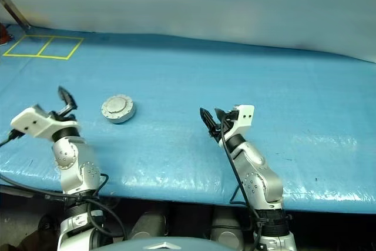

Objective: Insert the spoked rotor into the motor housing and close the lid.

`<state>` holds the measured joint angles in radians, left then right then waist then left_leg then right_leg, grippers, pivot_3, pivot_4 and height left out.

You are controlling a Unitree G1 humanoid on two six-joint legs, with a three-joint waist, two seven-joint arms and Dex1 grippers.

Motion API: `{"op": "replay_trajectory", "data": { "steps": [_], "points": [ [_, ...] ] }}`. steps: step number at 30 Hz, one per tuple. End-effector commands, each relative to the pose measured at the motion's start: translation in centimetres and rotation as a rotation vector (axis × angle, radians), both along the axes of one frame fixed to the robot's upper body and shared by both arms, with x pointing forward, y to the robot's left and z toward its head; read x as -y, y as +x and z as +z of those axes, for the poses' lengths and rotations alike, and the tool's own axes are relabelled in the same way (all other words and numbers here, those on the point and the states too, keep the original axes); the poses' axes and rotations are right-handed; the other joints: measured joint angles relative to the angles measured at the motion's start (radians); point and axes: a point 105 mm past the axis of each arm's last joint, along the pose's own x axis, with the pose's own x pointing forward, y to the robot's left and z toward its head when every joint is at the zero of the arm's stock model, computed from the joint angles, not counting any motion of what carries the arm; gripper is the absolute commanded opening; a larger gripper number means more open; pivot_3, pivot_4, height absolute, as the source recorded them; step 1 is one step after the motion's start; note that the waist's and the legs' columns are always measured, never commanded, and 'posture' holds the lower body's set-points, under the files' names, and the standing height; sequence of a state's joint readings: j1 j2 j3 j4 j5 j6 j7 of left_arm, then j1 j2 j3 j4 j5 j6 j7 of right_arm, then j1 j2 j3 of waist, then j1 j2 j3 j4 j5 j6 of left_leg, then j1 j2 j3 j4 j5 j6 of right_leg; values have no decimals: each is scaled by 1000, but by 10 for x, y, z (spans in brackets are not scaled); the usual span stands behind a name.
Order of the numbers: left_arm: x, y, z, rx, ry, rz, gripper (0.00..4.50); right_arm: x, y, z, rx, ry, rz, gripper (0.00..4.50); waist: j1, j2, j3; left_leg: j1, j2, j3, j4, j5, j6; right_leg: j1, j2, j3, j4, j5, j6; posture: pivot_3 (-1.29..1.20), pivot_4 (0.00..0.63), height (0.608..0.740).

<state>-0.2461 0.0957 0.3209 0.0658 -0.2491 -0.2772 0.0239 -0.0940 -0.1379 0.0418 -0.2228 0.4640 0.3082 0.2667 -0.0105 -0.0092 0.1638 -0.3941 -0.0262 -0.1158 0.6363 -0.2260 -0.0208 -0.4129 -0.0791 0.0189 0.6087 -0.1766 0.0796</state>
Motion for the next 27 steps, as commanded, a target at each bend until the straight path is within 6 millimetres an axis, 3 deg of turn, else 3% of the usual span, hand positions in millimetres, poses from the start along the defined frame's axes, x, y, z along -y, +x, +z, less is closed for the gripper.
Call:
{"op": "replay_trajectory", "data": {
  "steps": [1,3,6,11,15,16,27],
  "points": [
    [88,4,11,20,193,-511,4399,13,1,13,129,-82,-44,3182,-4,0,0,0,0,0,0,0,0,0,0,0,0,0,0,0,150,740],
    [138,-11,-12,-86,392,-844,4399,21,1,6,142,-207,-42,3182,-15,1,0,0,0,0,-1,0,0,0,0,0,0,0,0,0,150,740],
    [165,-32,-43,-199,559,-1111,4399,26,-8,-7,139,-332,38,3182,-30,2,0,2,1,2,-4,0,0,-1,0,2,1,-1,-2,0,150,740],
    [171,-40,-66,-287,694,-1250,4399,34,-21,-17,142,-433,120,3182,-30,3,1,3,4,2,-7,0,1,-3,2,2,4,-3,-6,0,150,740],
    [169,-40,-70,-293,703,-1269,4440,38,-26,-12,135,-392,157,4325,-25,2,1,4,3,2,-5,0,1,-1,2,2,3,-3,-5,0,150,740],
    [168,-40,-70,-294,699,-1271,4440,38,-26,-11,137,-392,165,4420,-24,2,1,4,3,2,-5,0,1,-1,2,2,3,-3,-5,0,150,740],
    [163,-36,-76,-303,679,-1259,4440,39,-25,-17,84,-416,183,4420,-16,2,1,4,3,2,-5,0,1,-1,1,2,3,-3,-5,0,150,740]
  ]
}}
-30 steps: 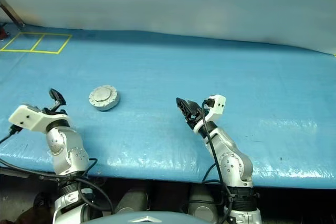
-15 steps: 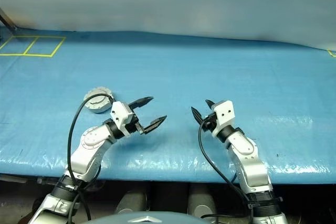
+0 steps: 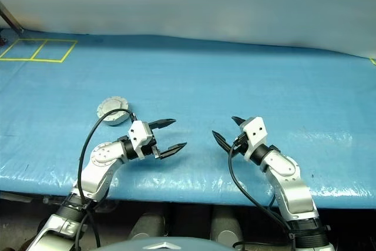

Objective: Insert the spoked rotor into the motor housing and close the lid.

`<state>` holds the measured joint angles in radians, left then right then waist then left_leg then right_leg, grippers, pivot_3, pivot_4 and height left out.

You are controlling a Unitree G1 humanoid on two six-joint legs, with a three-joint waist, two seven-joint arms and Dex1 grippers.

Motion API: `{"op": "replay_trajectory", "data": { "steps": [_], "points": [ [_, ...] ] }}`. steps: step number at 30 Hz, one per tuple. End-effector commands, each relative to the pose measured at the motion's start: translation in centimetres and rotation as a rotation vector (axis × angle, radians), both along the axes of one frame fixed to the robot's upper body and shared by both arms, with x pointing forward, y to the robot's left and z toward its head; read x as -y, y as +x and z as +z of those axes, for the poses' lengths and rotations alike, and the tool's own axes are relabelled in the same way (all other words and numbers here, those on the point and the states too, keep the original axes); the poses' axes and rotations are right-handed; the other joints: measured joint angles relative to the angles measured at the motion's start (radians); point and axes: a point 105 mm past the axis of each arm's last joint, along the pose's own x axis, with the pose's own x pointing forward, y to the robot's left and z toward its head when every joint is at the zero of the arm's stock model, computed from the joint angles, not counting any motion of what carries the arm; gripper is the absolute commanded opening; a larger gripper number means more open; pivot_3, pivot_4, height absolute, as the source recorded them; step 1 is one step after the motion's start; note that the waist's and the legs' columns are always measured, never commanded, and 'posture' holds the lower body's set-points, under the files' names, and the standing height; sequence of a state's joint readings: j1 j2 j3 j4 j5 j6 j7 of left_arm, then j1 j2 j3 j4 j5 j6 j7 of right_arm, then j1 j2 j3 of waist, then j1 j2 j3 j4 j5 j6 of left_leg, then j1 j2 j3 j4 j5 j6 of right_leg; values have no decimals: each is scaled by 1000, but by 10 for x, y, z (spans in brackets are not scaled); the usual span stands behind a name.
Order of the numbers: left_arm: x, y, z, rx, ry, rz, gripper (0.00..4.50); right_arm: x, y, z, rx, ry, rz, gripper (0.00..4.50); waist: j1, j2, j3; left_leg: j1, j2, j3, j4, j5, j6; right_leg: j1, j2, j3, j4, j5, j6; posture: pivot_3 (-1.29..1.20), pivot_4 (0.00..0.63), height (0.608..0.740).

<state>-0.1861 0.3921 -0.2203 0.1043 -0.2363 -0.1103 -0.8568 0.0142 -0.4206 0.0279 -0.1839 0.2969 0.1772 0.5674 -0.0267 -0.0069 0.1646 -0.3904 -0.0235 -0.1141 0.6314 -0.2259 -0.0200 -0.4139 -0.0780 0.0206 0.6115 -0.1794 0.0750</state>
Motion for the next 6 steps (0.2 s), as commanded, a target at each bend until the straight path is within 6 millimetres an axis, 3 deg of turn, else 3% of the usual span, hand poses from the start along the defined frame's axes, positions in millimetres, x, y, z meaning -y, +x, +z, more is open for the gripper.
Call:
{"op": "replay_trajectory", "data": {
  "steps": [1,6],
  "points": [
    [-3,5,8,50,-8,5,4440,-3,2,12,41,2,8,4420,0,0,0,0,0,0,0,0,0,0,0,0,0,0,0,0,150,740],
    [-5,5,3,50,-5,12,4440,-2,2,11,41,-13,-3,4420,3,0,0,0,0,0,0,0,0,0,0,0,0,0,0,0,150,740]
  ]
}}
